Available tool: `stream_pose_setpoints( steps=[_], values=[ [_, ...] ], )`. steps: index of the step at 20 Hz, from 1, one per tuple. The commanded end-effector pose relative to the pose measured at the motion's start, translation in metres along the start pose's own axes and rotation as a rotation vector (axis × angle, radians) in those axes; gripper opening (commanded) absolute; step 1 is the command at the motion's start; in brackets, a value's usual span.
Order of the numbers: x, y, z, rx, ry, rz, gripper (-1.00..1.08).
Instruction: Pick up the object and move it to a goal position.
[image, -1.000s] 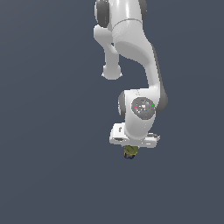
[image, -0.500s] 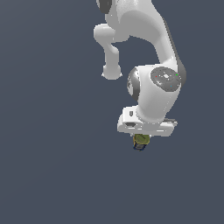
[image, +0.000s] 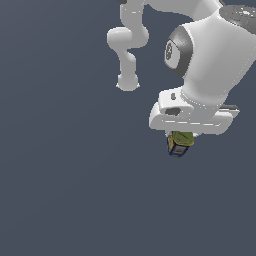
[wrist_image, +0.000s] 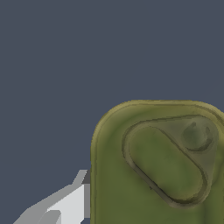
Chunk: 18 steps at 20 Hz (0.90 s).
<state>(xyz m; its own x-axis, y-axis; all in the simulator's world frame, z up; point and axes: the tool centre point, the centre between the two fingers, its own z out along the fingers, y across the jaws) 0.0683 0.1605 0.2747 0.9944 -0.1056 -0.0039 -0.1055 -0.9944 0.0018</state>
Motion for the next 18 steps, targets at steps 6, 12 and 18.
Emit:
stream_pose_setpoints(
  steps=[6,12,18],
  values=[
    [-0.007,-0.022,-0.062,0.001,0.004,0.0,-1.0],
    [-0.008,-0.029,-0.083,0.002,0.004,0.0,-1.0],
    [-0.007,-0.031,-0.086,0.002,0.004,0.0,-1.0]
  ],
)
